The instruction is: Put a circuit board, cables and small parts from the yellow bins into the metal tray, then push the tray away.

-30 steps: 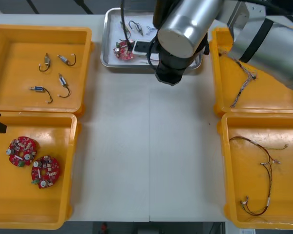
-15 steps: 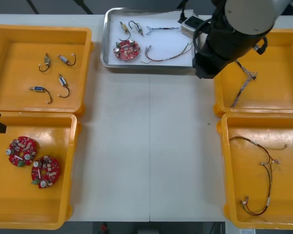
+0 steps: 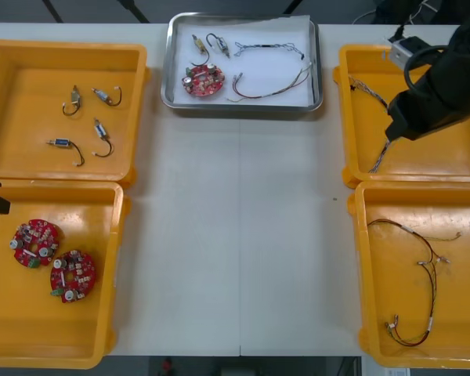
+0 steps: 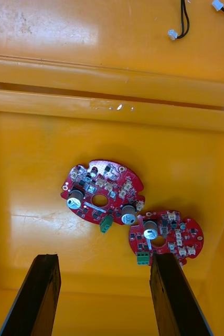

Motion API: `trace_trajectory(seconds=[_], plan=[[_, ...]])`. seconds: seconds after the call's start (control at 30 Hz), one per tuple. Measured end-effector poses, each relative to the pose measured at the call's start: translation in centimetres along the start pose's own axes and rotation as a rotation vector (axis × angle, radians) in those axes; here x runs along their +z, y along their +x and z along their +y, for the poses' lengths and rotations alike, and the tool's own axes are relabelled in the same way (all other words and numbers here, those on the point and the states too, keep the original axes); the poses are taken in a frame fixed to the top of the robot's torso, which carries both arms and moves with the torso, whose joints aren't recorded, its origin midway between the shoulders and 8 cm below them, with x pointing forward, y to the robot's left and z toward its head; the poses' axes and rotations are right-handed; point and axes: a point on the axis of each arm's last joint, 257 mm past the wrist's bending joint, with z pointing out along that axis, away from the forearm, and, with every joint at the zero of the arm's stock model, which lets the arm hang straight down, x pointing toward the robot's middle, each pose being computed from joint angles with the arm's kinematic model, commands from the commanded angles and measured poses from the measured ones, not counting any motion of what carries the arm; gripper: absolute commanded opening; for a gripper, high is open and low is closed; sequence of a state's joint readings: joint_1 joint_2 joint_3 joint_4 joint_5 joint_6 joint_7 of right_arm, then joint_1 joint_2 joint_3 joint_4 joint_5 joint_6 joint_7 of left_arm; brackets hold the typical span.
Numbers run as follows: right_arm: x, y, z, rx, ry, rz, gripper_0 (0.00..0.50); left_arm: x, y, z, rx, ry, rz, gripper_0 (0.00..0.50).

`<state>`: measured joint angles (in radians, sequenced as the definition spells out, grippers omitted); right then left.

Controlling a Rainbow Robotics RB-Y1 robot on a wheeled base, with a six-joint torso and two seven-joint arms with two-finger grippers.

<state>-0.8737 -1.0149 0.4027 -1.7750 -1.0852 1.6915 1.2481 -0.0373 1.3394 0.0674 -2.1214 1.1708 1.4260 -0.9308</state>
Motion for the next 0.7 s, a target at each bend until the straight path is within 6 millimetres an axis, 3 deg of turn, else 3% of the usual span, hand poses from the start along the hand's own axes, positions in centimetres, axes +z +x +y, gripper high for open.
trace_trajectory(seconds=[0.33,0.7], plan=[[-0.2,5.6,-5.4,0.206,-0.028,0.050,0.500,0.0,0.0,0.0,0.000,0.000,0.000,0.500],[0.0,11.2,-8.7,0.388,-0.047,0.070,0.500,0.0,0.0,0.0,0.000,0.000,0.000,0.500]])
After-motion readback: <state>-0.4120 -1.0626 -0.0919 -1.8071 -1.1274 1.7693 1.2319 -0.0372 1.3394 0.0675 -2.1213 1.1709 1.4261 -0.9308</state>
